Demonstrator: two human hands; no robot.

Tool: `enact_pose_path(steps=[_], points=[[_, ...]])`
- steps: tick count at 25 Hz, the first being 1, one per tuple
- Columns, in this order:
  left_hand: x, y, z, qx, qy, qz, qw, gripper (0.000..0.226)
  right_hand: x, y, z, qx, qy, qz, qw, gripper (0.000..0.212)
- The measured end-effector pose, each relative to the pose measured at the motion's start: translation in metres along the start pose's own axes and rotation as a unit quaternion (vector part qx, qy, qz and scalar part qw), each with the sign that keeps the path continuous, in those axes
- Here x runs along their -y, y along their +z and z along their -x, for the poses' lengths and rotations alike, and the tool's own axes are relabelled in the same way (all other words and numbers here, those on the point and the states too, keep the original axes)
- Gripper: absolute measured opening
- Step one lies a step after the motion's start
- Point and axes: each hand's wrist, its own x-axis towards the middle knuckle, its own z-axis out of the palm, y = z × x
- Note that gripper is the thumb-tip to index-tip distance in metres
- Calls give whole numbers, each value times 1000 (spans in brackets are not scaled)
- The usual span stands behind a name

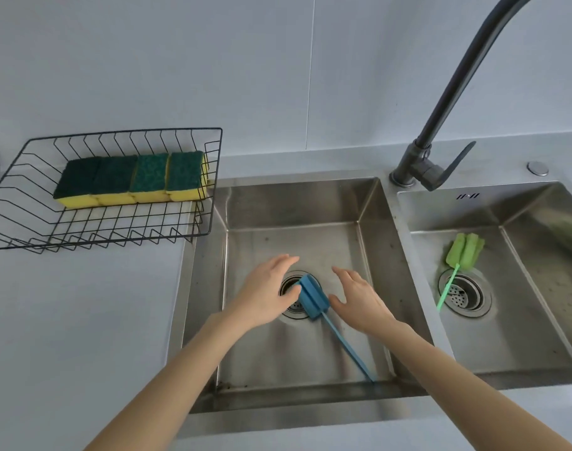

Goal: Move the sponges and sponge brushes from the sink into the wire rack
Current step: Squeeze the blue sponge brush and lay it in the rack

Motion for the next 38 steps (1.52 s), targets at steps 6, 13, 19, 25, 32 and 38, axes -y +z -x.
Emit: enact_pose_path(steps=[6,13,19,25,32,38], points=[[8,53,-16,53,-13,-35,998,58,-31,27,-6,58,57,-2,997,52],[25,100,-27,89,-39,-66,993,61,-53,52,-24,123,105,6,987,44],[33,122,-41,56,-59,-104,991,60,-70,68,-33,163,117,50,979,29],[42,134,-52,61,-70,-116,989,60,-79,81,-36,169,102,49,979,23],[50,141,-58,65,-78,-129,986,65,-77,74,-37,149,98,-52,983,22],[59,140,-63,31,-76,-158,984,65,-76,57,-30,159,84,-181,967,14]])
